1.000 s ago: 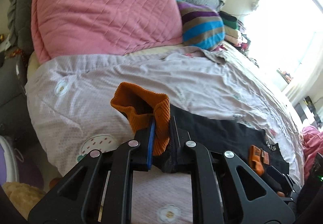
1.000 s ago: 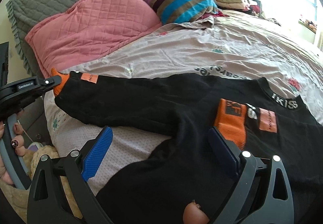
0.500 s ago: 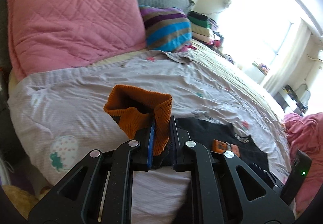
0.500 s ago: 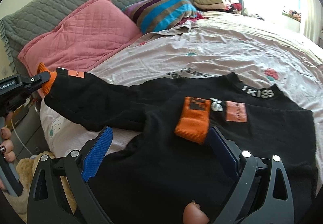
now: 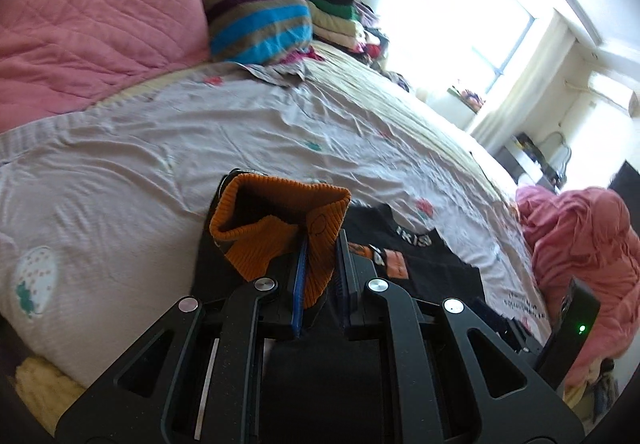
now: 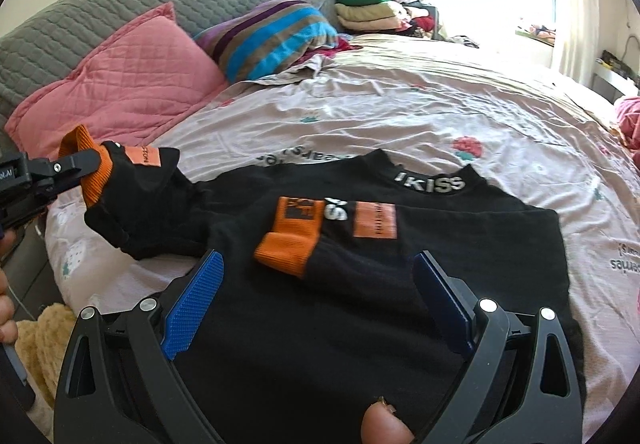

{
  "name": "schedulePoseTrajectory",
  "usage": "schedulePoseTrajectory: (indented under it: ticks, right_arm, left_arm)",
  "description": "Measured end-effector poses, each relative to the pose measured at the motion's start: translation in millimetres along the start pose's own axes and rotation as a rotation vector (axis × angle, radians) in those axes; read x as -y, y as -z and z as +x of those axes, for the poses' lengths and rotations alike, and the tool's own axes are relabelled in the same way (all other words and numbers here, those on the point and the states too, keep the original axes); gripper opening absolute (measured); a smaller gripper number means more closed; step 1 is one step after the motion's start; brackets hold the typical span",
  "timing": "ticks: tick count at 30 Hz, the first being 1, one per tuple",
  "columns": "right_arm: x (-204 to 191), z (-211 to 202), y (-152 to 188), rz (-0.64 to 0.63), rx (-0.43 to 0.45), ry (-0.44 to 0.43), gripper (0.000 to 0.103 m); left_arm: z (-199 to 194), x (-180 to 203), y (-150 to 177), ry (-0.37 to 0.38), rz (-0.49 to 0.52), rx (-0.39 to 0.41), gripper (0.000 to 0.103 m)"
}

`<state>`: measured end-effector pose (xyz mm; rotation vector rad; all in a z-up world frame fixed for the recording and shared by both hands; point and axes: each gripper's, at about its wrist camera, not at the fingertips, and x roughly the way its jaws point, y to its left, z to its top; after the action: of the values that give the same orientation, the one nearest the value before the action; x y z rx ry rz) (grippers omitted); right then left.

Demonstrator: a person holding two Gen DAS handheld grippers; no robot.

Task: Fold small clothes
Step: 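Carry the sleeve with the left gripper across the sweatshirt body, then lower the cuff onto the body and open the left gripper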

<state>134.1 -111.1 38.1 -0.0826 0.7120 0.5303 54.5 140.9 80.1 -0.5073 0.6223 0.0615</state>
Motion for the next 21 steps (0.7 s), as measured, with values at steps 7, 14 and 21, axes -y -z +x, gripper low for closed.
schedulePoseTrajectory:
  ticks: [7, 14, 21]
  right_arm:
    - [31, -10, 6, 0.048, 0.012, 0.036, 0.095]
    - [65, -16, 14, 0.115, 0.010, 0.080, 0.095]
    - [86, -12, 20, 0.171, -0.010, 0.087, 0.095]
  left_arm:
    - [31, 30, 15, 0.048, 0.045, -0.086, 0.007]
    - [61, 56, 34, 0.074, 0.099, -0.172, 0.007]
    - [82, 61, 50, 0.132, 0.093, -0.266, 0.023]
